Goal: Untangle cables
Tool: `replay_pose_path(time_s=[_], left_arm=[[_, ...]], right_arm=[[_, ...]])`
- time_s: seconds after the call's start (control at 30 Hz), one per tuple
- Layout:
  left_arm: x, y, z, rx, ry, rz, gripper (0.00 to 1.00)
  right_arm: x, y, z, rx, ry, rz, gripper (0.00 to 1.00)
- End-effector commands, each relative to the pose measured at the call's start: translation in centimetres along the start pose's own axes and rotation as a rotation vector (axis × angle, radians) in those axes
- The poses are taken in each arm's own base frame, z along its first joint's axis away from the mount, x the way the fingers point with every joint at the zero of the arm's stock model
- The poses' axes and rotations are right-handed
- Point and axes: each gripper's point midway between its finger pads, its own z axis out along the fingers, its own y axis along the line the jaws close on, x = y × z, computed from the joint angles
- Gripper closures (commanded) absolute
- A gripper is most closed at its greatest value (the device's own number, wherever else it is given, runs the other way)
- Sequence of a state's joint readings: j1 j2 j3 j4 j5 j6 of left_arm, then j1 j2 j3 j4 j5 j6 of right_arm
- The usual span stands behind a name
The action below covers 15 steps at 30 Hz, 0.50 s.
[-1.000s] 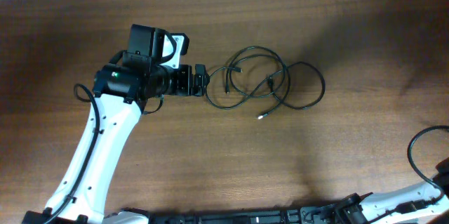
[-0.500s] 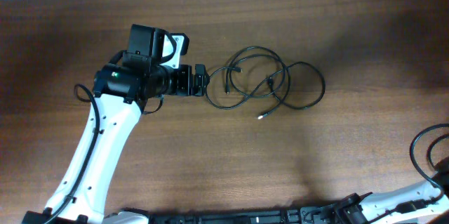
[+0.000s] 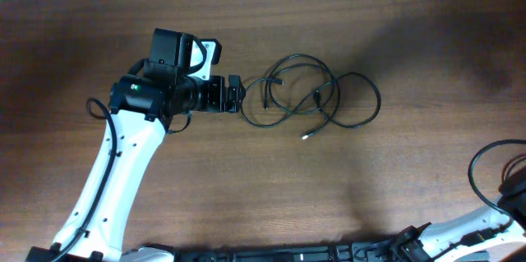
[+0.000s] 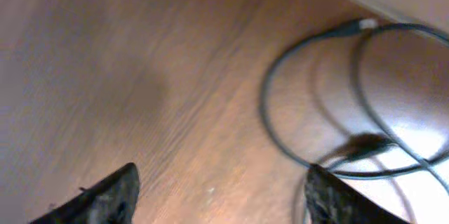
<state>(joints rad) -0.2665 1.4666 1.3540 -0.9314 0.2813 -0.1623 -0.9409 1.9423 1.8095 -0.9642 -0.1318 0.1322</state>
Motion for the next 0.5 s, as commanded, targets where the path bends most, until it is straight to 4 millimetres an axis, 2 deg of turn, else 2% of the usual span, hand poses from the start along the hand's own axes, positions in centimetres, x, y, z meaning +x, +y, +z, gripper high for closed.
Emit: replay_pose_path(time_s=[0.0, 0.13, 0.17, 0.23, 0.3, 0.47], left_arm=[[-0.6, -0.3, -0.2, 0.013, -0.013, 0.002, 0.01], [-0.6, -0.3, -0.2, 0.013, -0.013, 0.002, 0.01], [-0.6, -0.3, -0.2, 0.013, -0.013, 0.002, 0.01], [-0.6, -0.3, -0.2, 0.013, -0.012, 0.002, 0.01], [-0.6, -0.3, -0.2, 0.013, -0.013, 0.002, 0.01], [-0.6, -0.3, -0.2, 0.013, -0.013, 0.002, 0.01]], right_arm=[[1.7, 4.7, 0.3, -0.090, 0.048, -0.095, 0.19], [4.6, 9.8, 0.4, -0.134, 0.117, -0.195, 0.03], [5.5, 11.1, 0.4, -0.144, 0.136, -0.223, 0.02], [6.9, 13.2, 0.3, -0.160, 0.164, -0.269, 0.01], [9.2, 15.9, 0.0, -0.182, 0.209, -0.334, 0.02], [13.9, 21.3, -0.9, -0.227, 0.276, -0.477, 0.01]])
